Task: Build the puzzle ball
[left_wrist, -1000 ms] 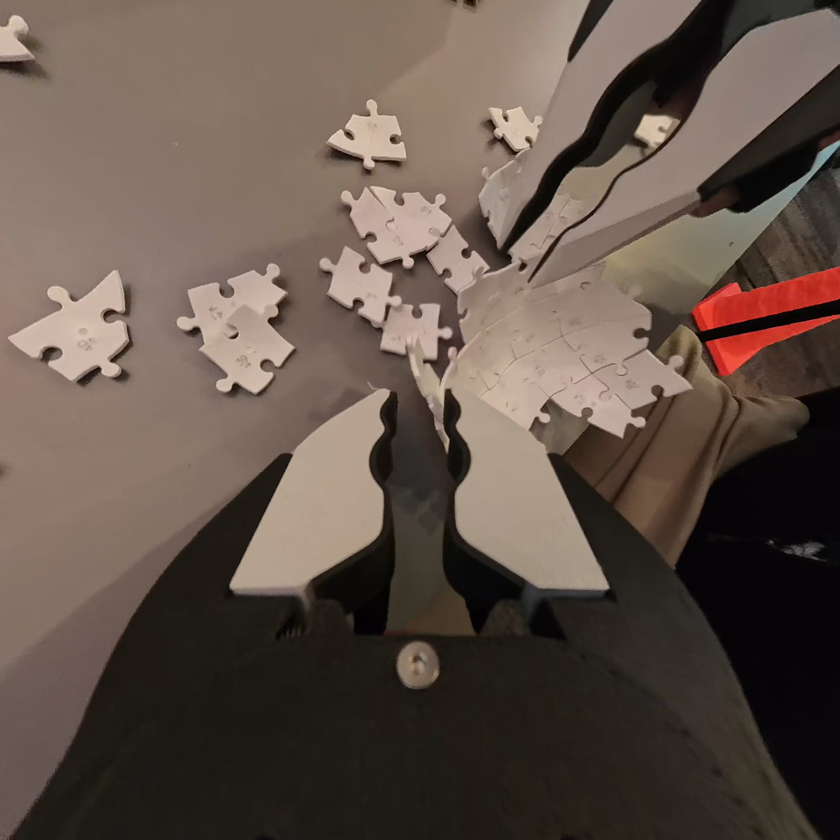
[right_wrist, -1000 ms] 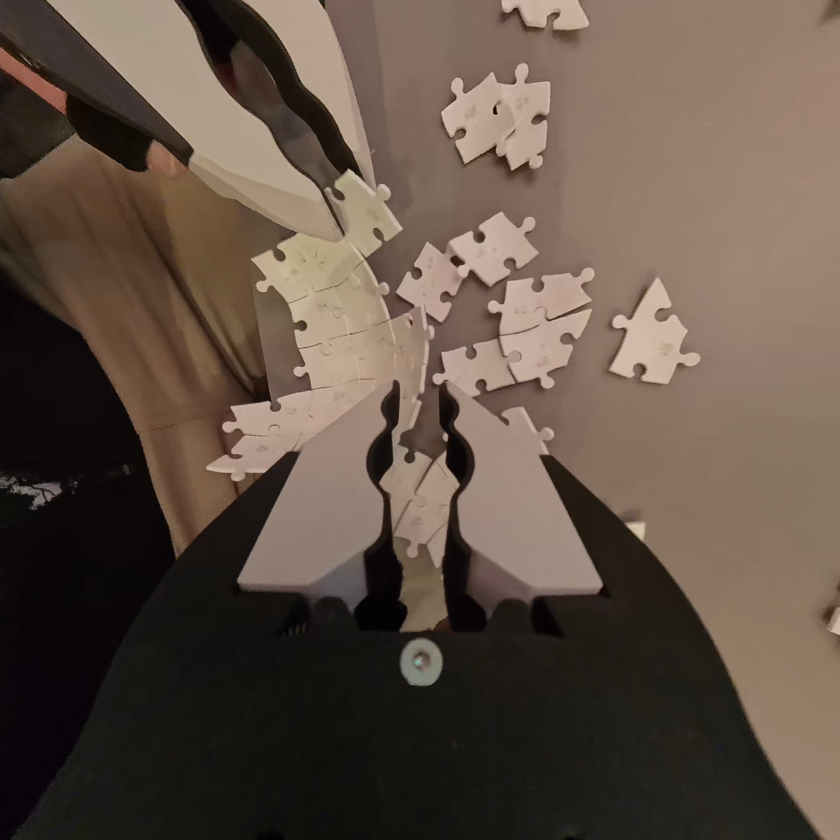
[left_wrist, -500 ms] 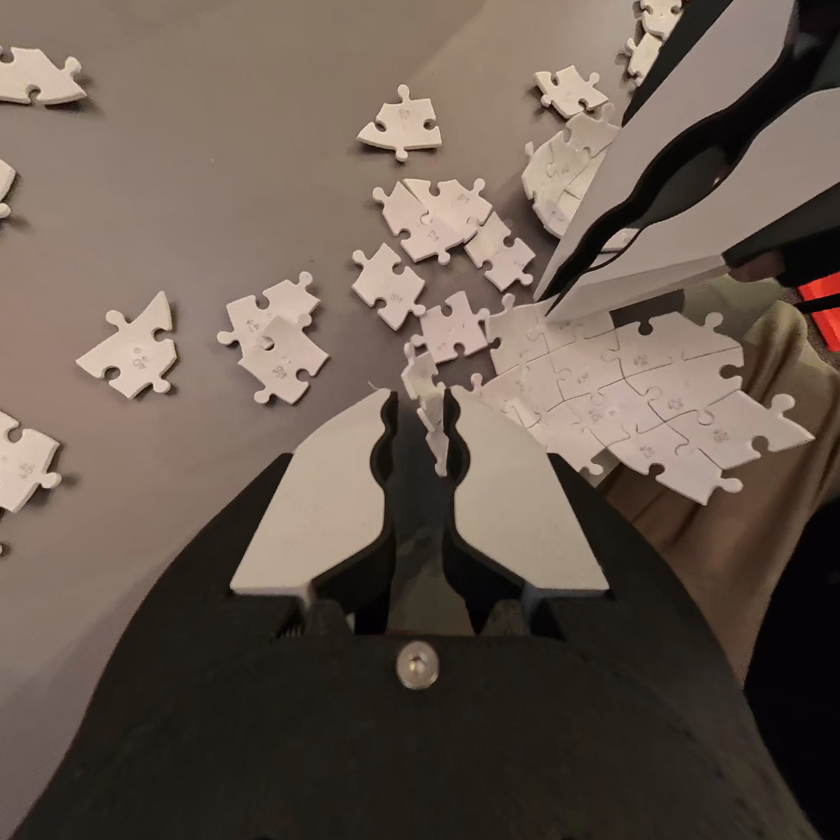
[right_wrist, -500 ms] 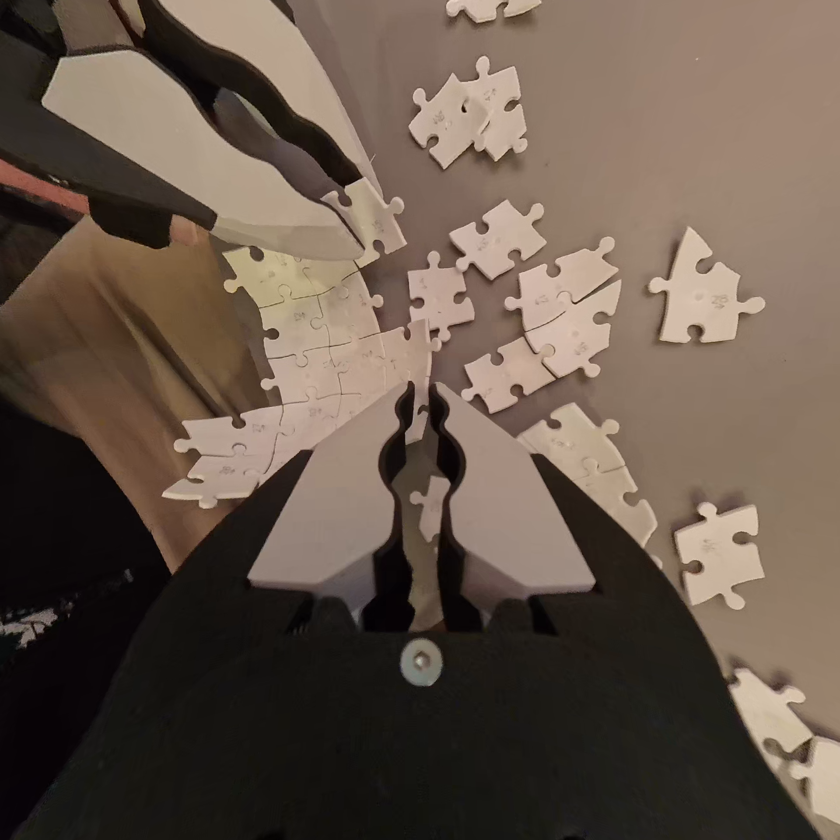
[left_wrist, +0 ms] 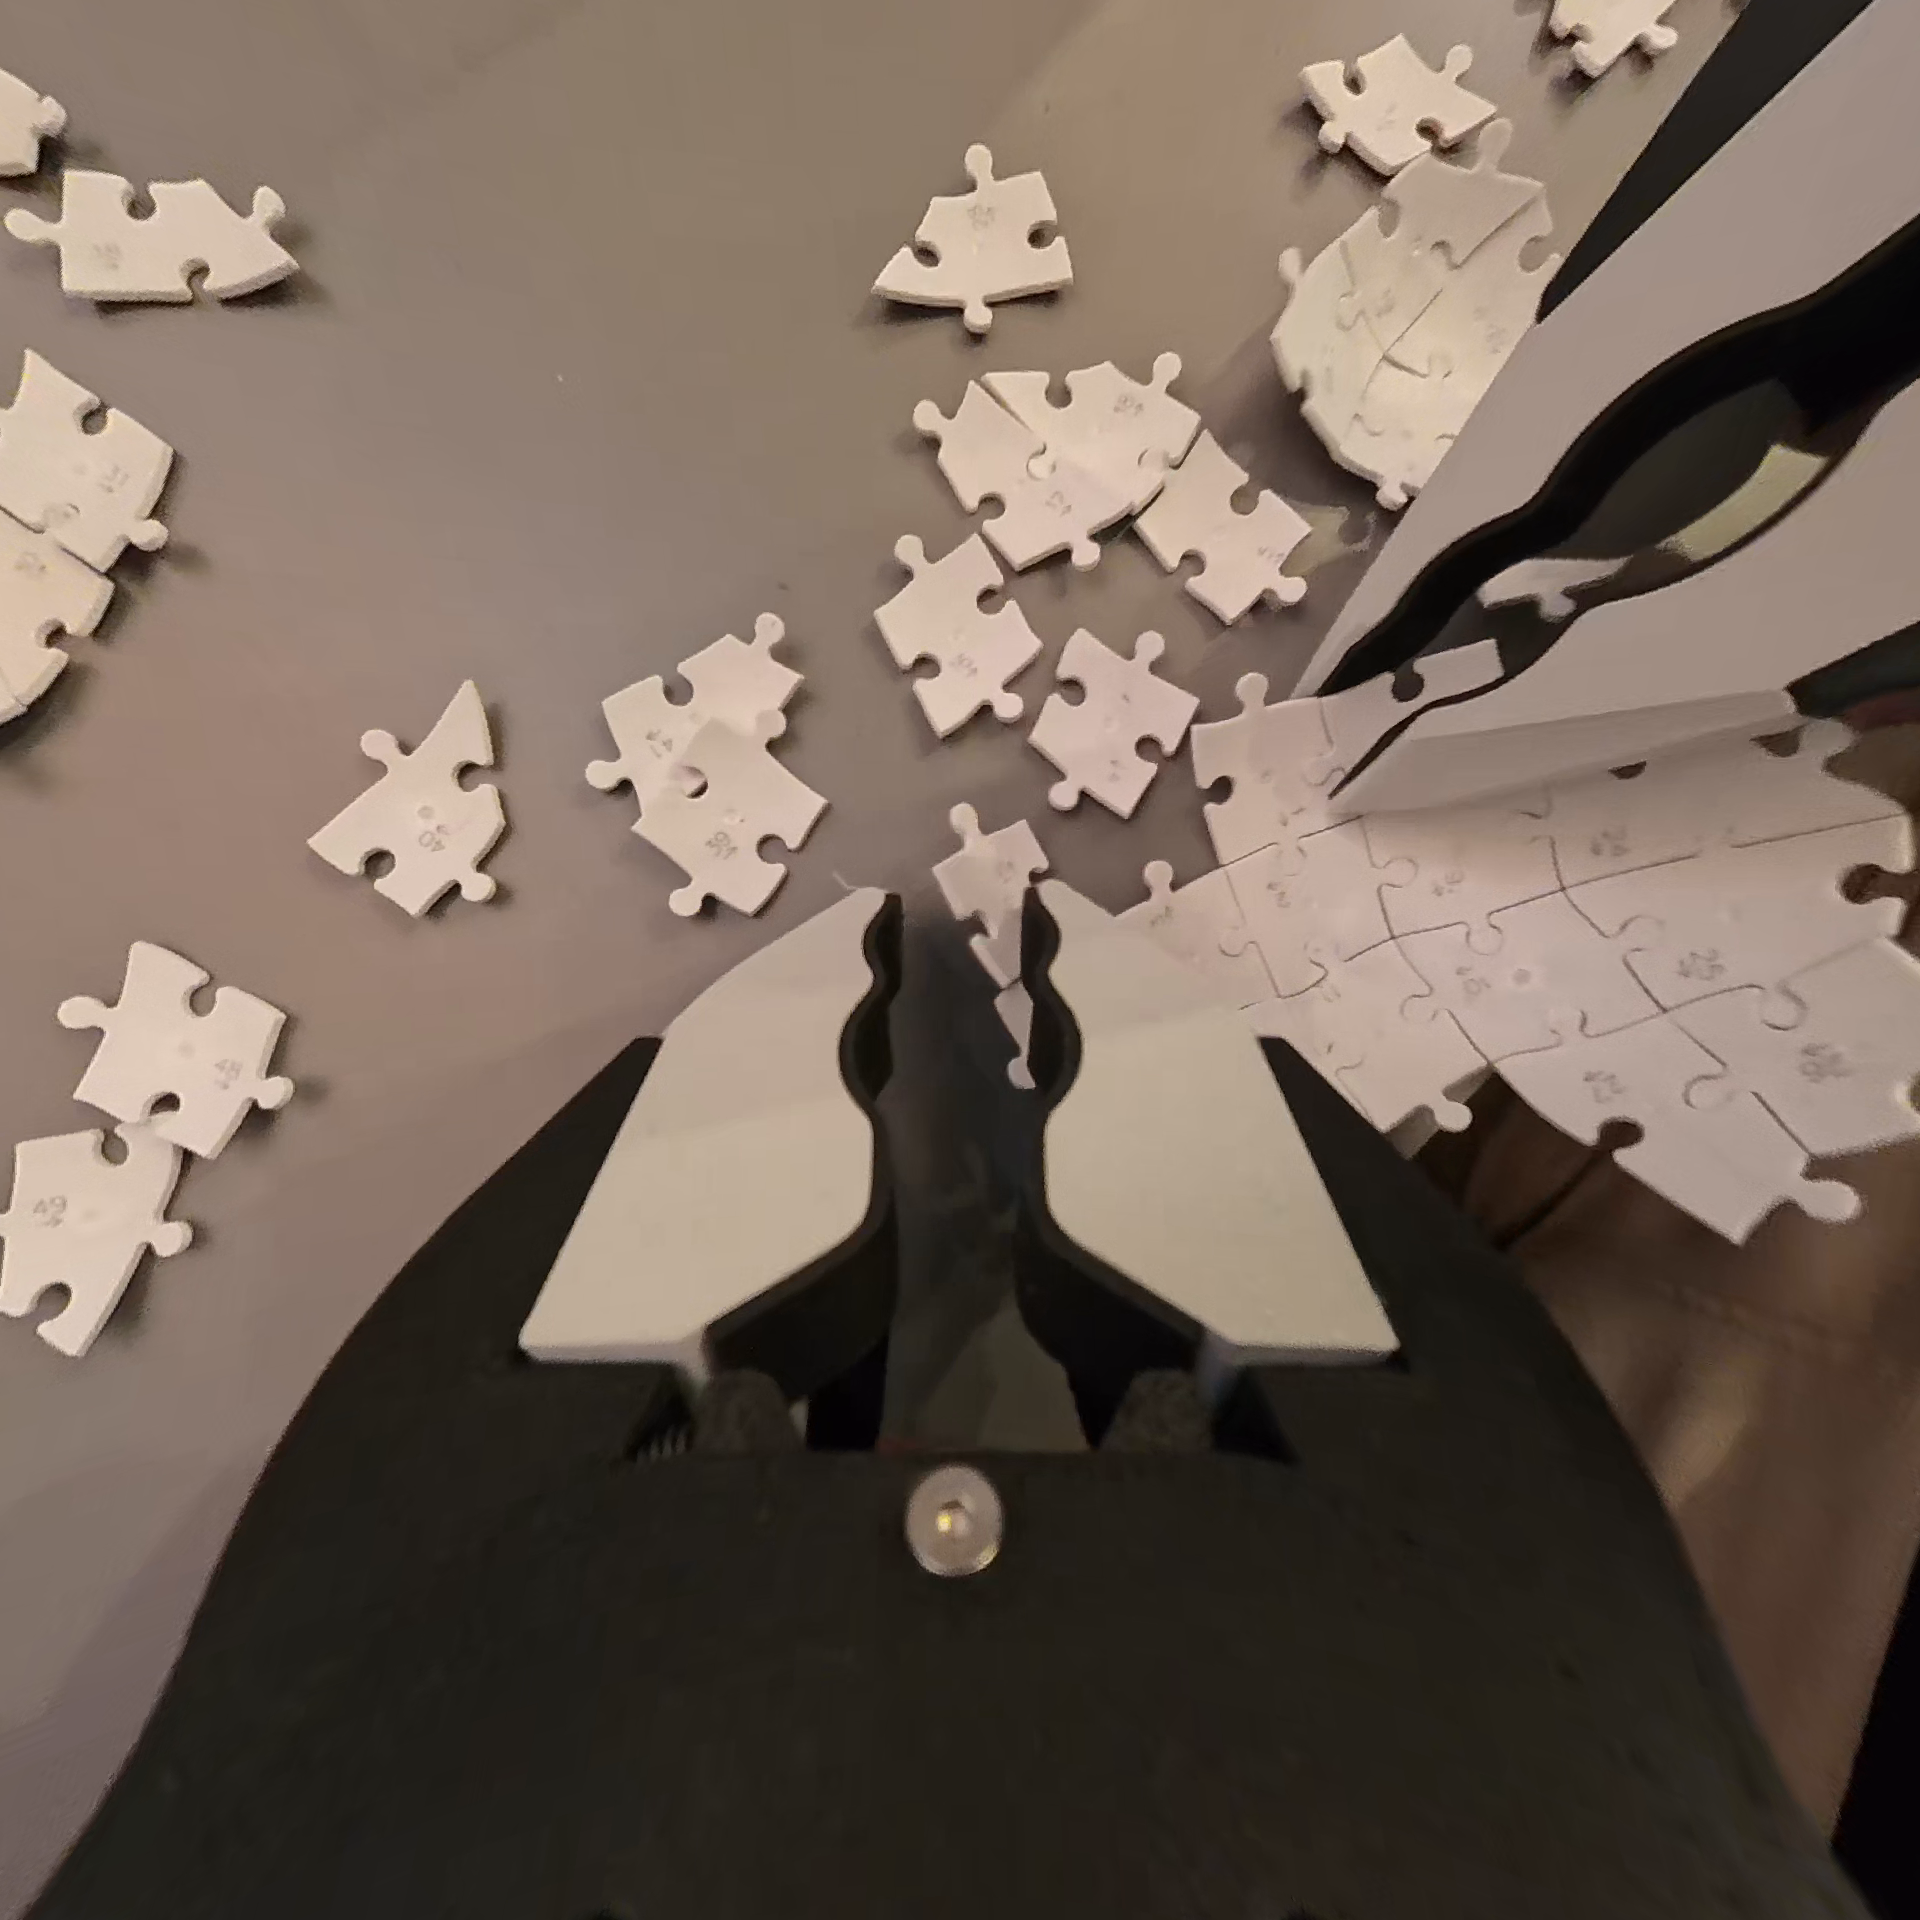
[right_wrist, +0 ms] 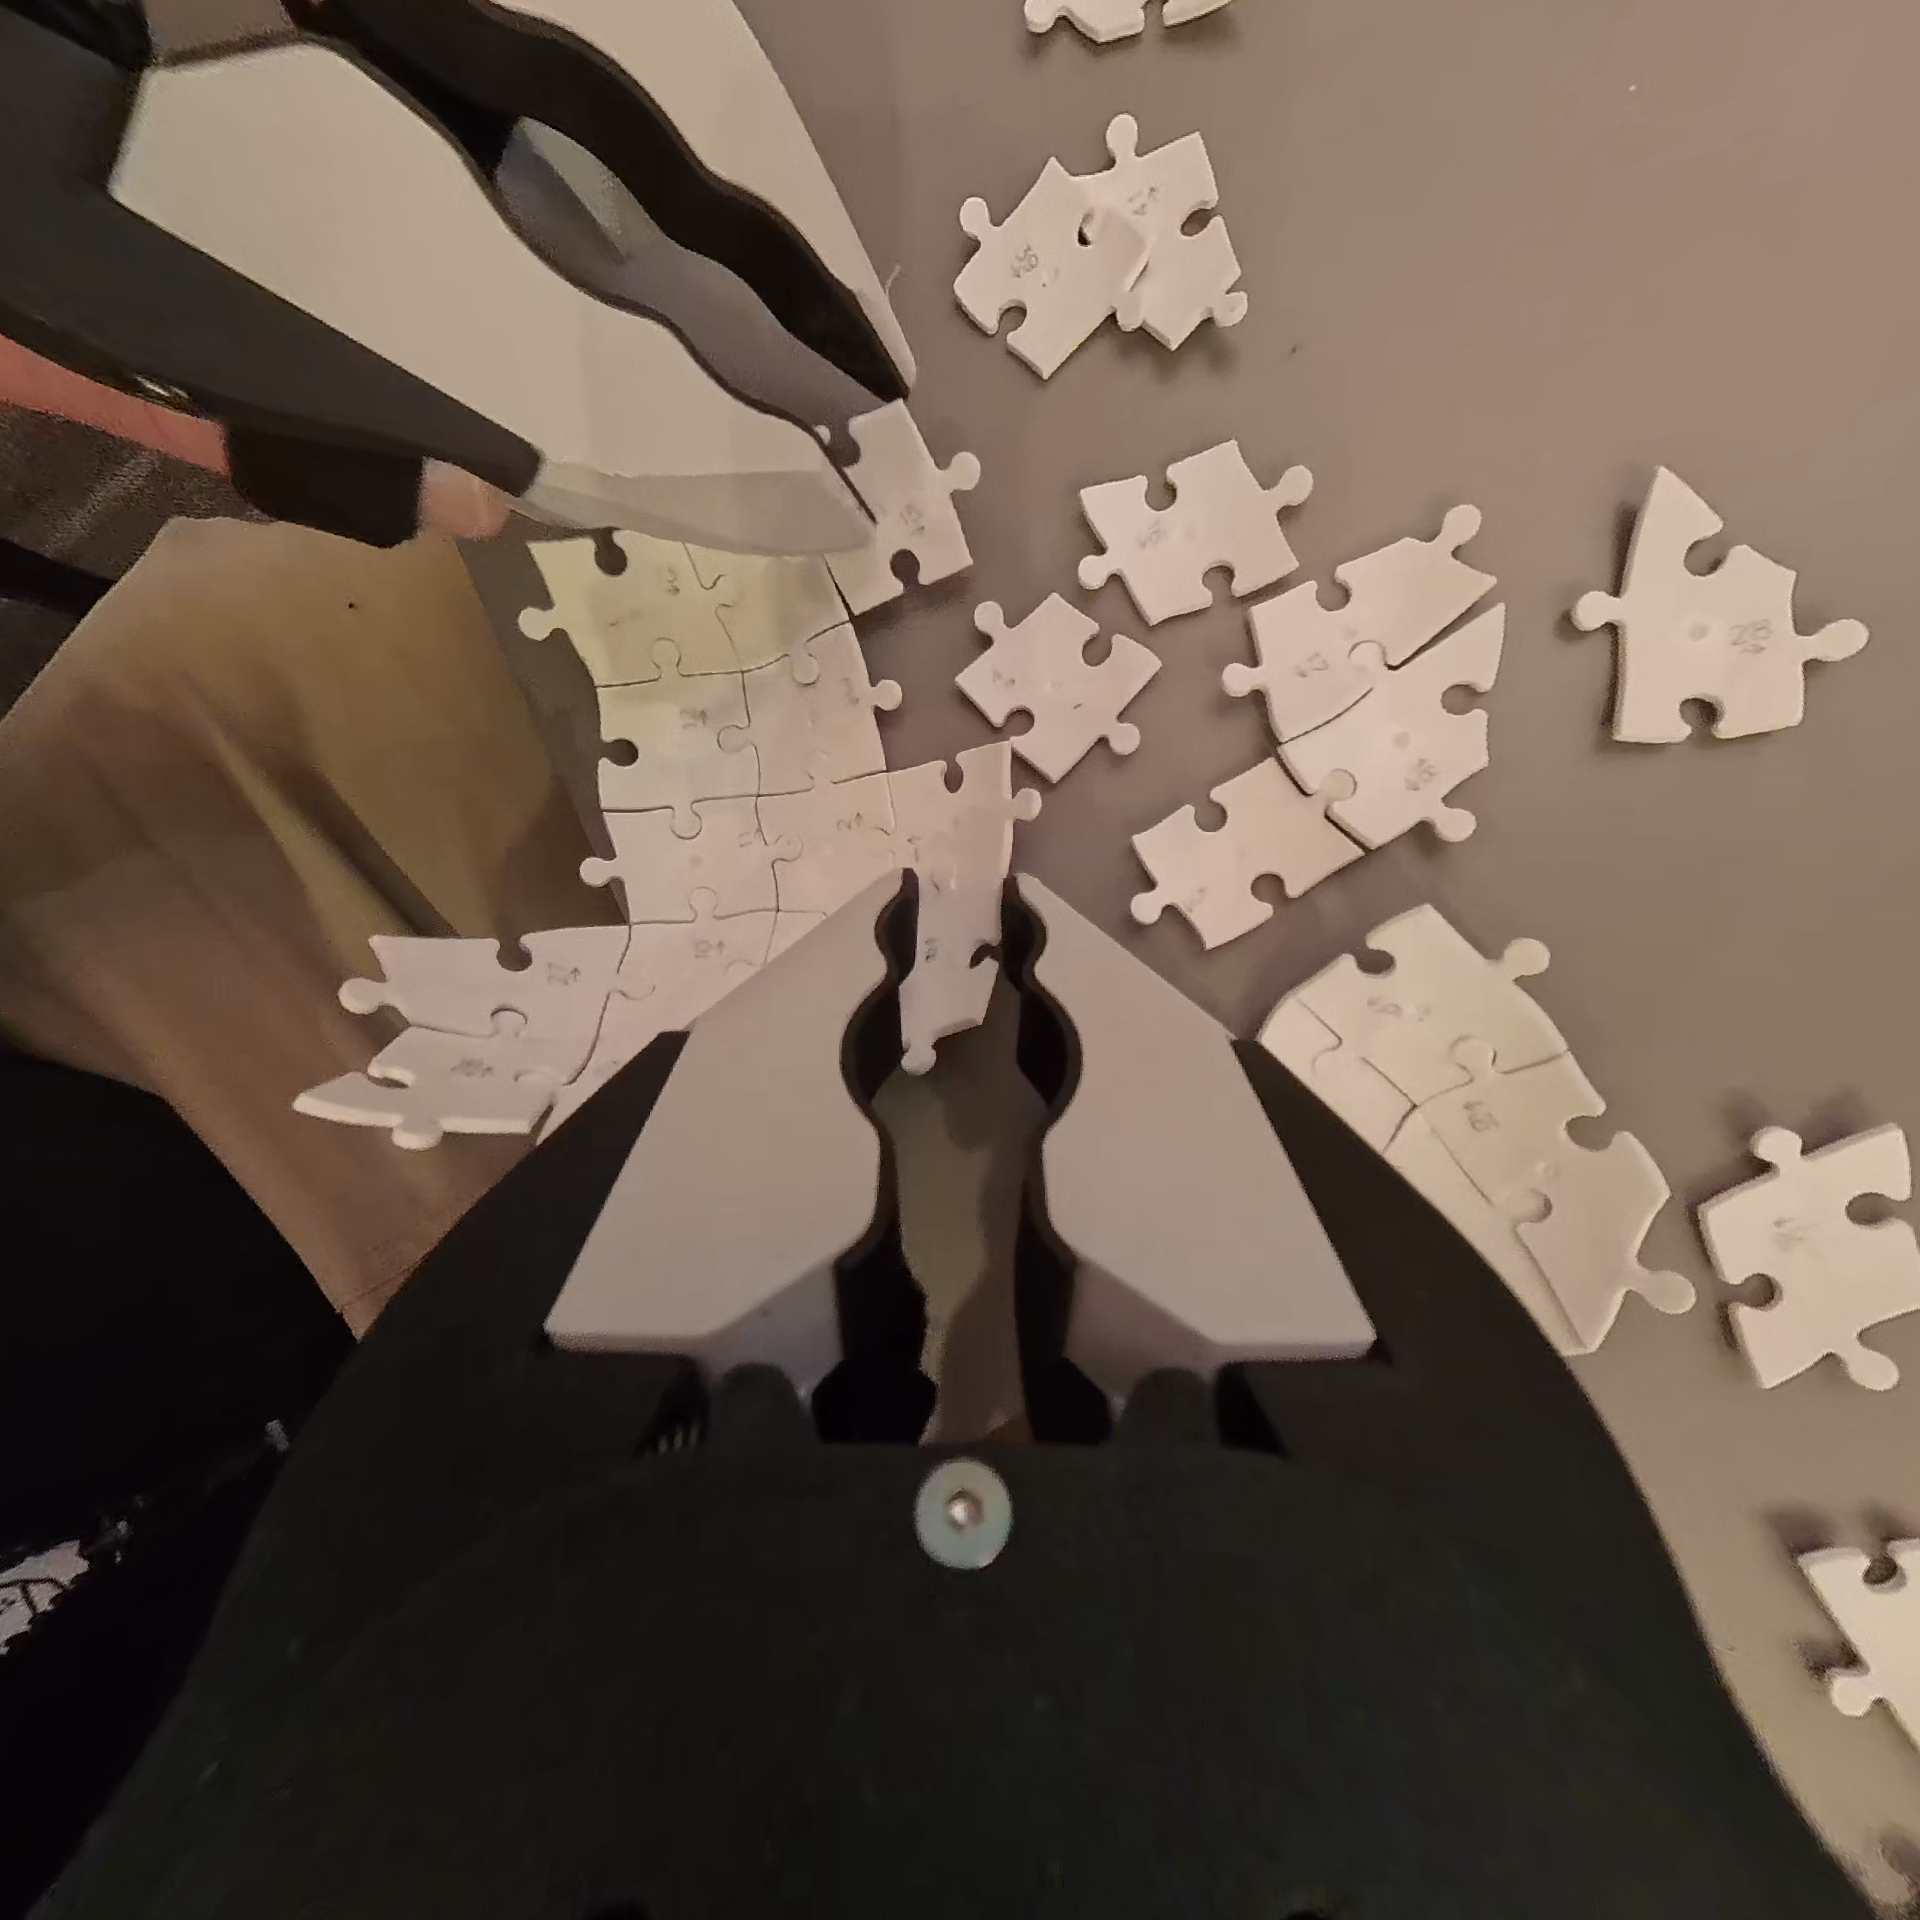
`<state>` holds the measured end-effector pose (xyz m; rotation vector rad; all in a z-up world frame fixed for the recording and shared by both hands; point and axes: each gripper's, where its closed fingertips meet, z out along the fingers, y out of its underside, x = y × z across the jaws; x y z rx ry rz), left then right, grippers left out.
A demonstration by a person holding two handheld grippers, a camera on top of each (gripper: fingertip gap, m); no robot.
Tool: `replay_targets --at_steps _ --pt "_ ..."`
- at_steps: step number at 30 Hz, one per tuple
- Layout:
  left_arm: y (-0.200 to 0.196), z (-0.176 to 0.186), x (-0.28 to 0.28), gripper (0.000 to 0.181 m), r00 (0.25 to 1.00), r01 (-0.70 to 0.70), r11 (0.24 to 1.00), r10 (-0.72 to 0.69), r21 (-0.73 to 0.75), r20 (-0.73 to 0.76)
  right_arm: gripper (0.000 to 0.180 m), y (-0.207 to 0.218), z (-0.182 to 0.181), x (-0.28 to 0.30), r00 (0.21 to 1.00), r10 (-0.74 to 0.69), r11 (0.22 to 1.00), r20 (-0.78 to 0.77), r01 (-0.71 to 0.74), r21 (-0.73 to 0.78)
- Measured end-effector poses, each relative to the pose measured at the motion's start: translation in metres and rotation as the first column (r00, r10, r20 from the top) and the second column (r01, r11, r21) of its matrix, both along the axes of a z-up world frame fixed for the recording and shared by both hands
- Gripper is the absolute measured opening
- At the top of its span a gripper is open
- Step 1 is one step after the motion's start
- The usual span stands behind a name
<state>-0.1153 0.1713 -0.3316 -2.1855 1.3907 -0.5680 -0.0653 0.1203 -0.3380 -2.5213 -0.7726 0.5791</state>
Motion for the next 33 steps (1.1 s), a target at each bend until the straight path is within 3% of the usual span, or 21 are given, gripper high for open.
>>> replay_targets --at_steps 9,21,33 --pt "-0.01 0.019 -0.012 0.028 0.993 0.007 0.994 0.005 -0.108 0.118 0.013 0.001 0.0 0.002 1.0 -0.012 1.0 0.009 0.012 0.019" --pt "-0.016 0.002 -0.007 0.024 0.999 0.005 0.991 0.002 -0.132 0.054 0.013 0.002 0.002 0.002 0.999 -0.015 0.999 0.029 0.013 0.04" --pt "-0.005 -0.005 -0.012 0.033 0.996 -0.06 0.977 0.073 -0.207 0.056 0.015 0.002 0.006 -0.001 1.0 -0.027 0.999 0.009 0.027 0.045"
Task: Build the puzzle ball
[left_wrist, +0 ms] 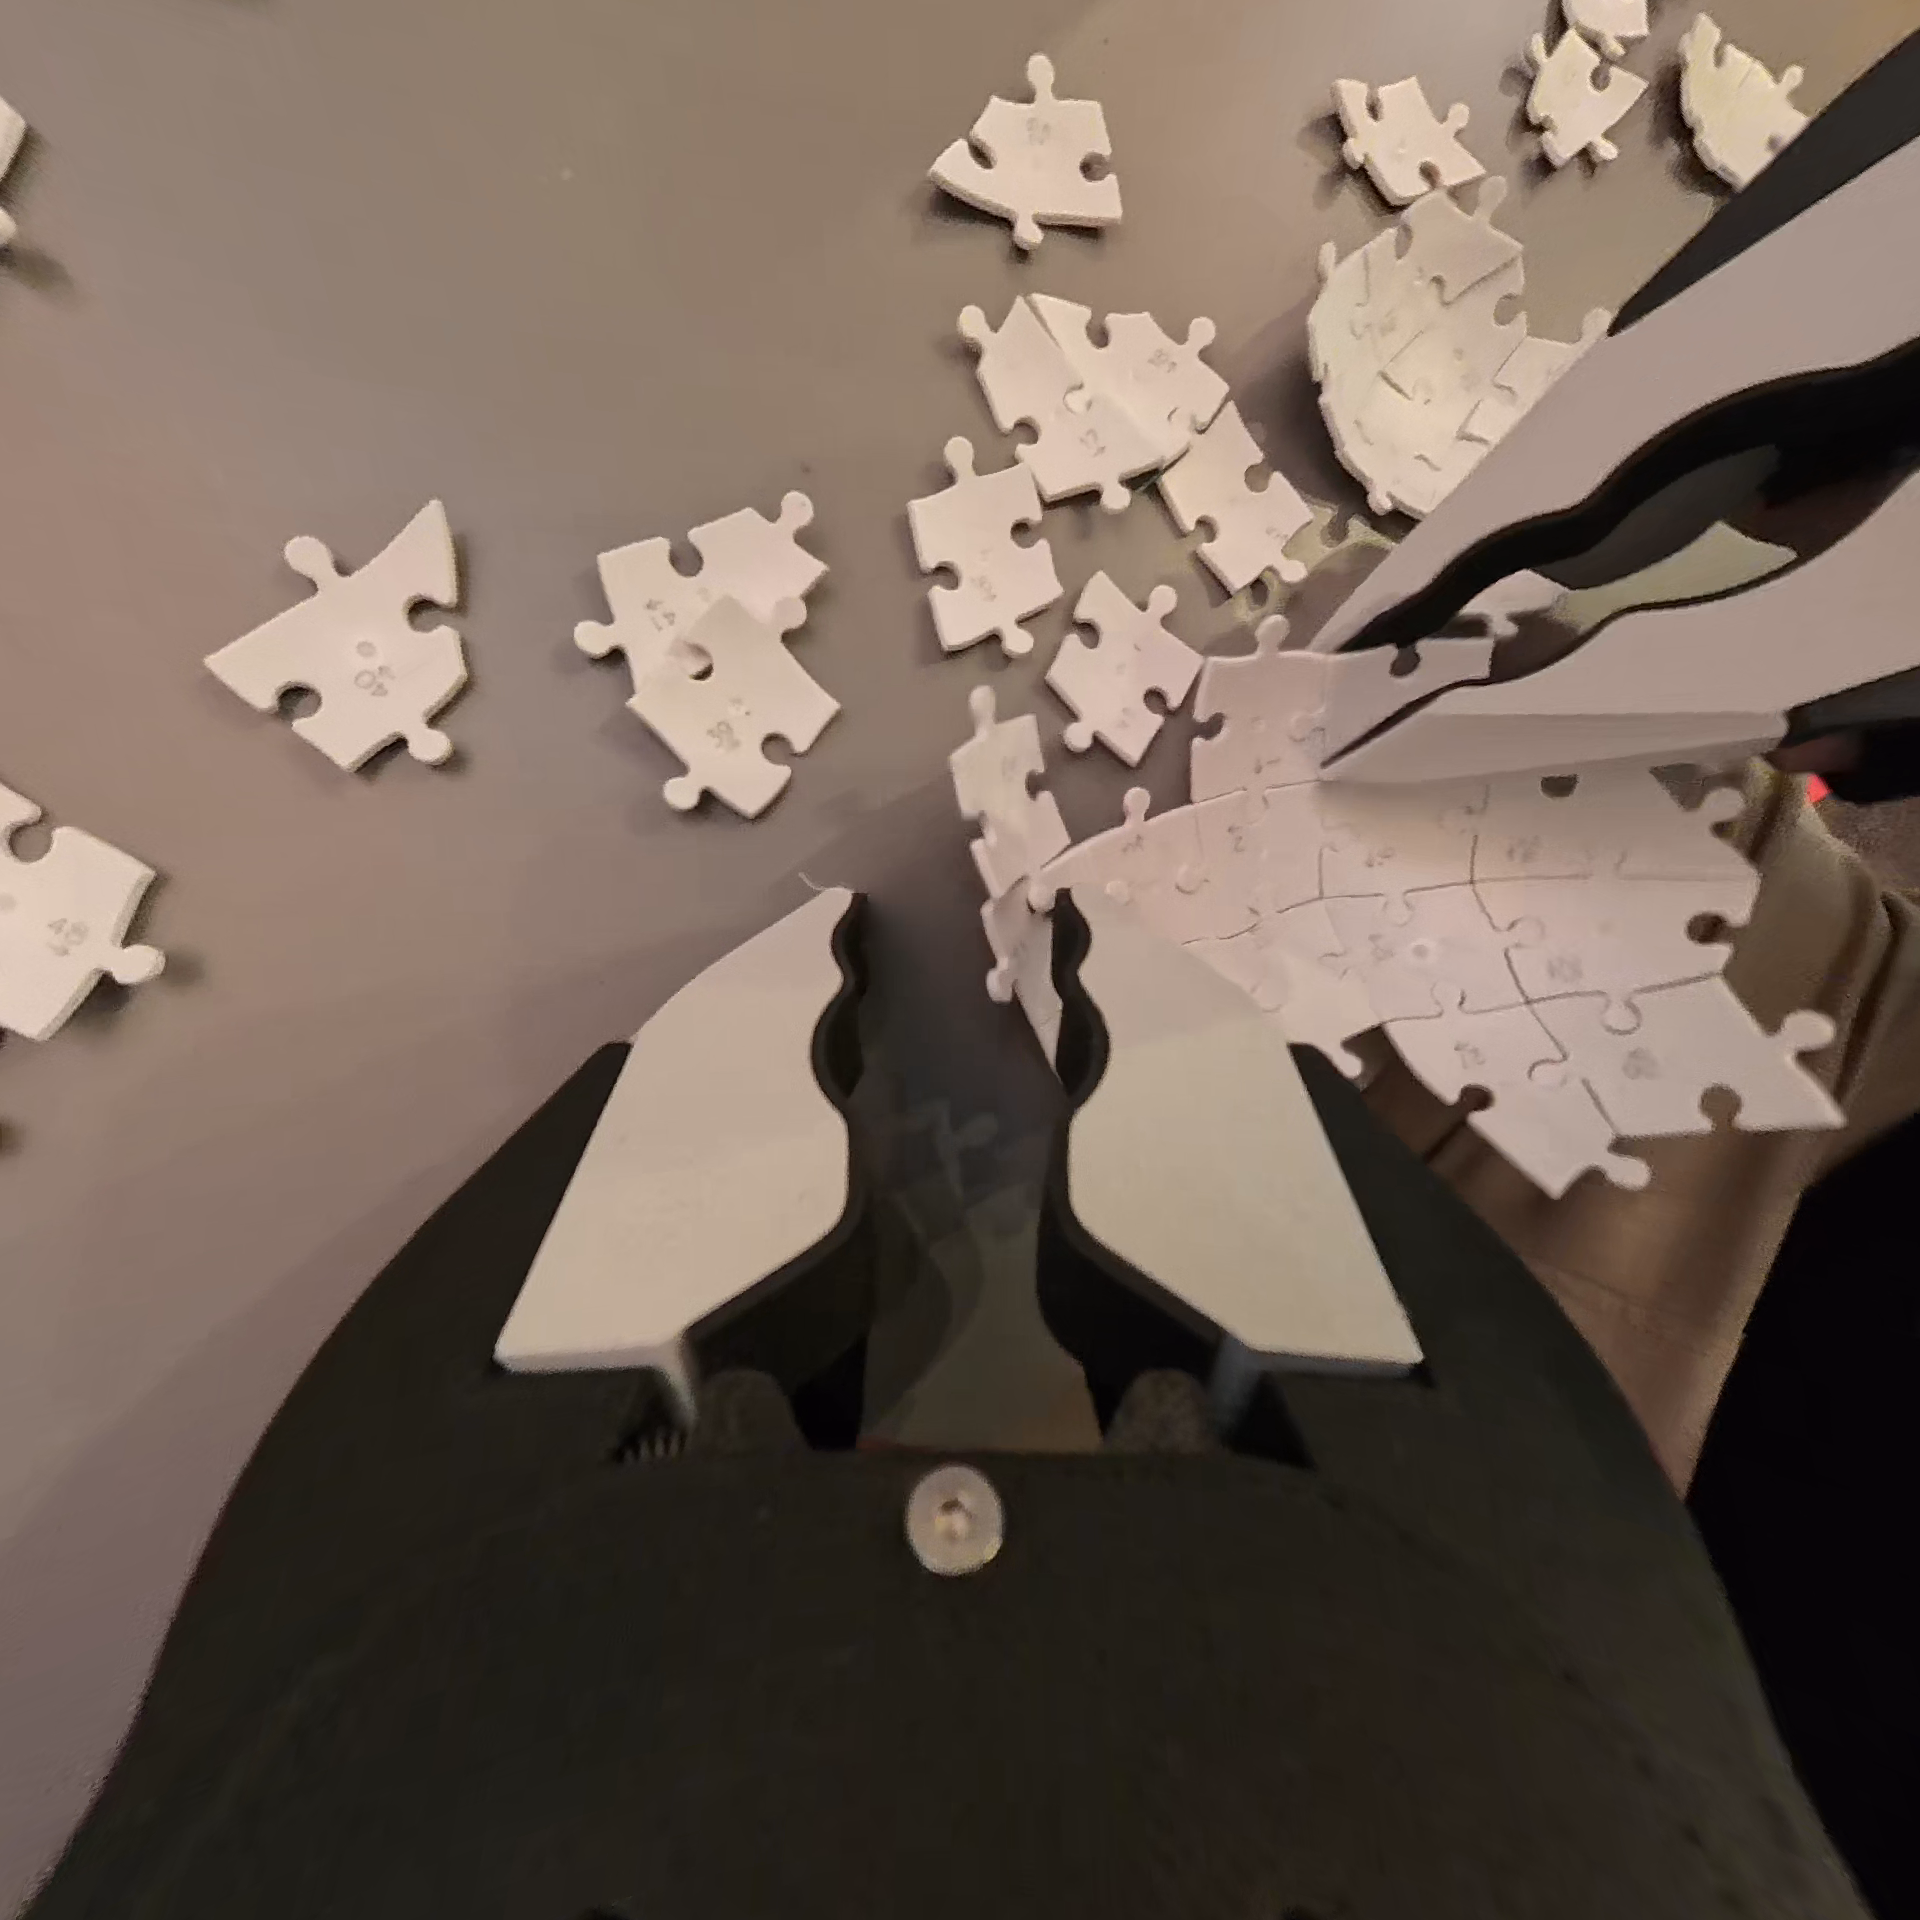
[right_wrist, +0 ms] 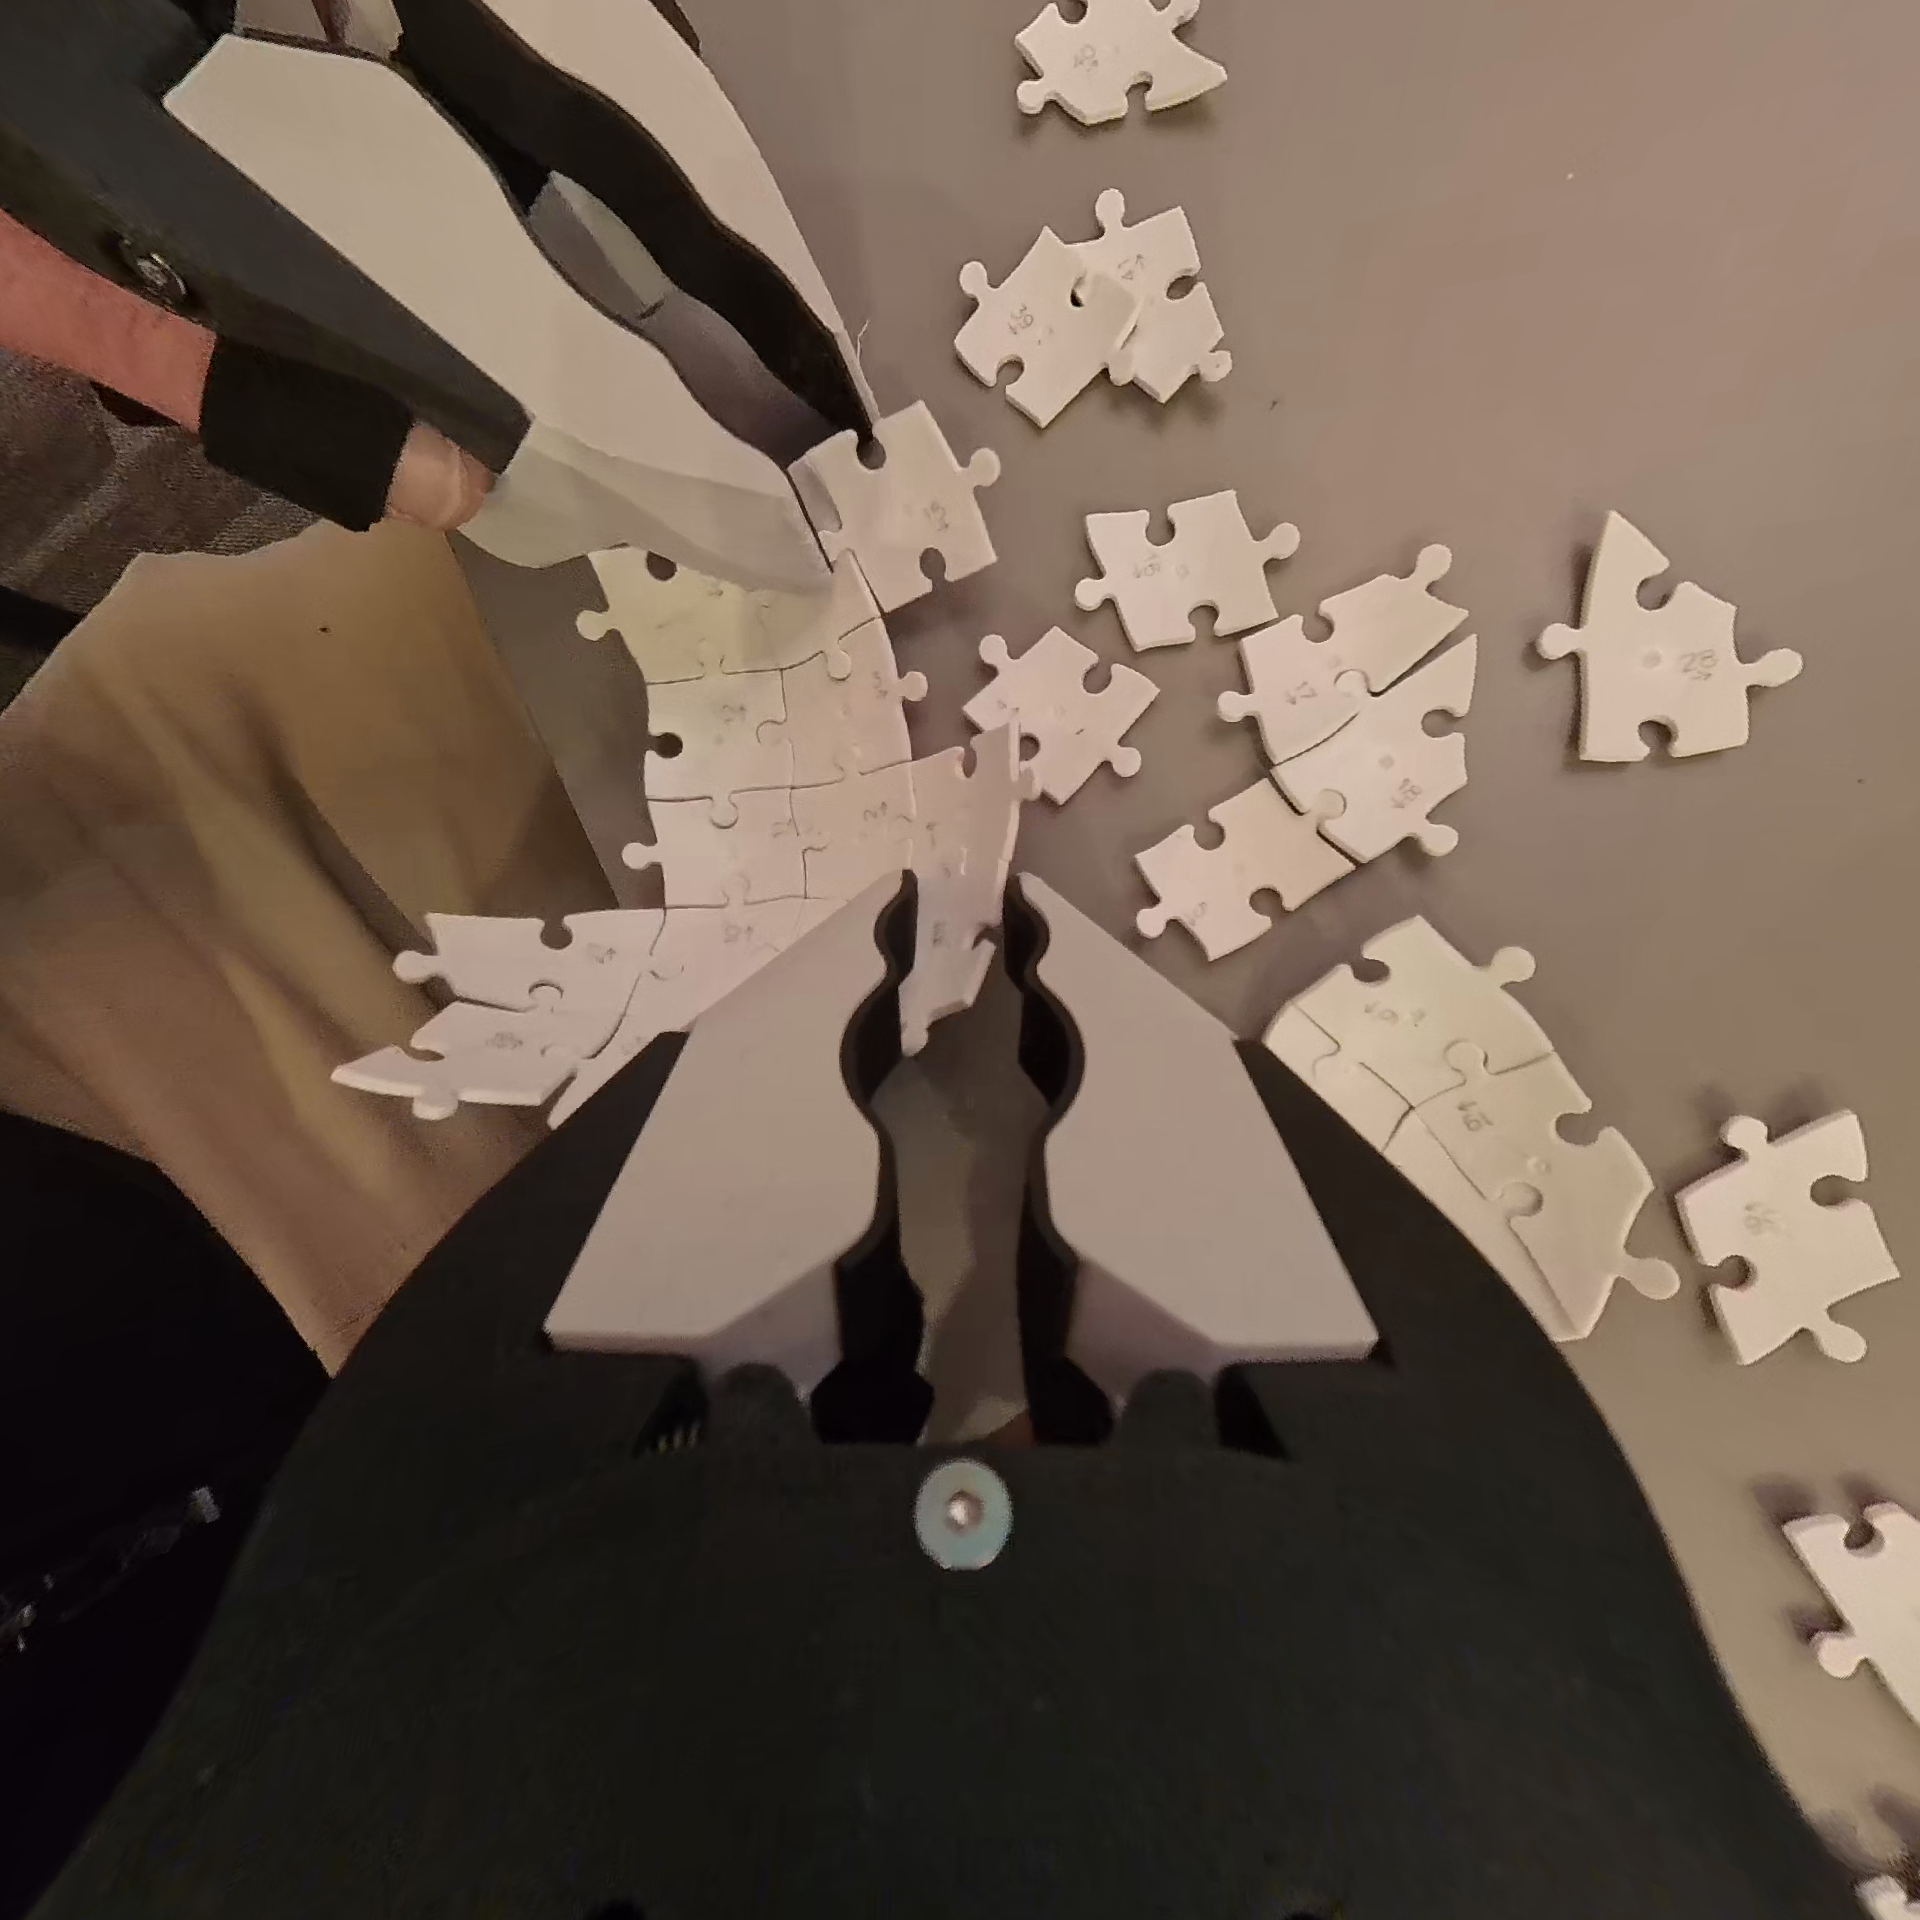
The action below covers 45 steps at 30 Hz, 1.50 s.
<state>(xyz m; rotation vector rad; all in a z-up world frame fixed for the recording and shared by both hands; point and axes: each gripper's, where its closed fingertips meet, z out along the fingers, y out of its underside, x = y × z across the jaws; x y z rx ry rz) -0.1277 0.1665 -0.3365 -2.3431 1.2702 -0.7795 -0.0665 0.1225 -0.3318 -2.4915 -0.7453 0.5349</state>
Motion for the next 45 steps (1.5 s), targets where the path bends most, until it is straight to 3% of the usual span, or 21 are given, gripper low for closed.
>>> replay_targets --at_steps 12,29,36,40,45 --pt "0.013 0.005 -0.005 0.035 0.998 -0.05 0.998 0.049 0.025 0.032 0.02 0.002 -0.001 -0.004 1.0 0.01 1.0 -0.009 -0.01 0.013" --pt "0.015 0.011 0.0 0.039 0.999 -0.035 0.994 0.032 0.107 0.037 0.021 0.035 0.032 0.016 0.995 0.056 0.989 -0.079 -0.044 0.142" --pt "0.012 0.008 0.001 0.04 1.0 -0.009 0.992 0.008 0.122 0.008 0.006 0.012 0.009 0.002 0.988 0.136 0.991 -0.066 -0.136 0.014" --pt "0.014 0.008 -0.003 0.037 1.0 -0.003 0.99 0.005 0.143 -0.013 0.006 0.01 0.003 -0.007 0.99 0.097 0.995 -0.1 -0.099 -0.023" --pt "0.004 0.012 -0.014 0.036 1.0 -0.005 0.999 0.004 0.04 0.026 0.004 0.011 0.003 -0.02 0.986 0.038 0.998 -0.164 -0.044 -0.034"
